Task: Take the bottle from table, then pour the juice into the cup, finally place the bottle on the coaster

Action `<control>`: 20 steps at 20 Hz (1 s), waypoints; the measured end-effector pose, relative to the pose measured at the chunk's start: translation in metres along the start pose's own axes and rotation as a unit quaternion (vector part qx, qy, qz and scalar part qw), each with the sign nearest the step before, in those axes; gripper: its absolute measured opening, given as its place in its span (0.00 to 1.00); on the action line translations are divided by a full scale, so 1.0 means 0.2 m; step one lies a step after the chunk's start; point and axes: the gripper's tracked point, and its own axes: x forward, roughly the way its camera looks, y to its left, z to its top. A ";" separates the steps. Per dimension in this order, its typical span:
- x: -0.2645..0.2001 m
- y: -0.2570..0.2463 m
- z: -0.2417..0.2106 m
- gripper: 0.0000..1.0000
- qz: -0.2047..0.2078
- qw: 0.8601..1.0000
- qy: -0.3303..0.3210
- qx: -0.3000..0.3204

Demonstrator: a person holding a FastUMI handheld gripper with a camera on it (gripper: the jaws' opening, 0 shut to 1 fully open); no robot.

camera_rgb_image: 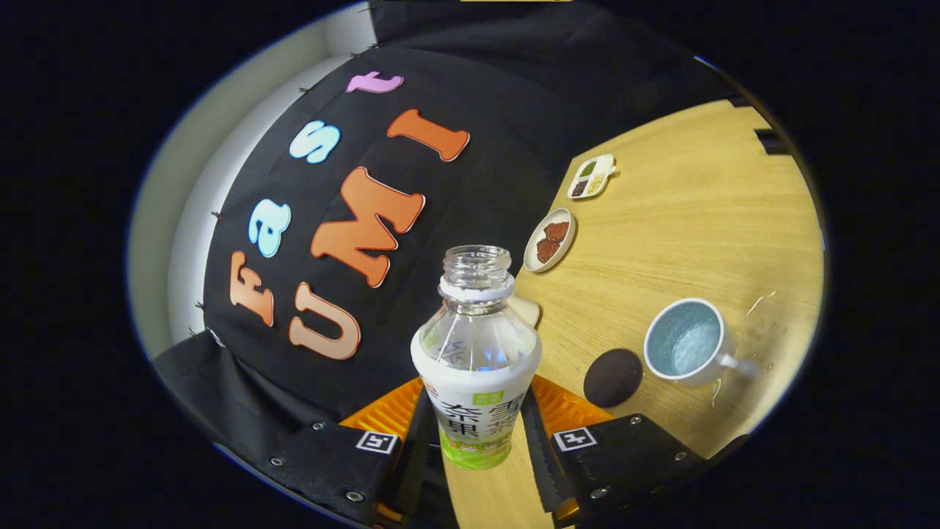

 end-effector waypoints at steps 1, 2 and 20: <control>0.00 -0.01 0.01 0.62 -0.011 1.000 -0.008 -0.024; 0.01 -0.01 0.02 0.62 -0.020 0.998 -0.014 -0.050; 0.37 -0.11 -0.10 0.63 -0.099 0.912 -0.046 -0.396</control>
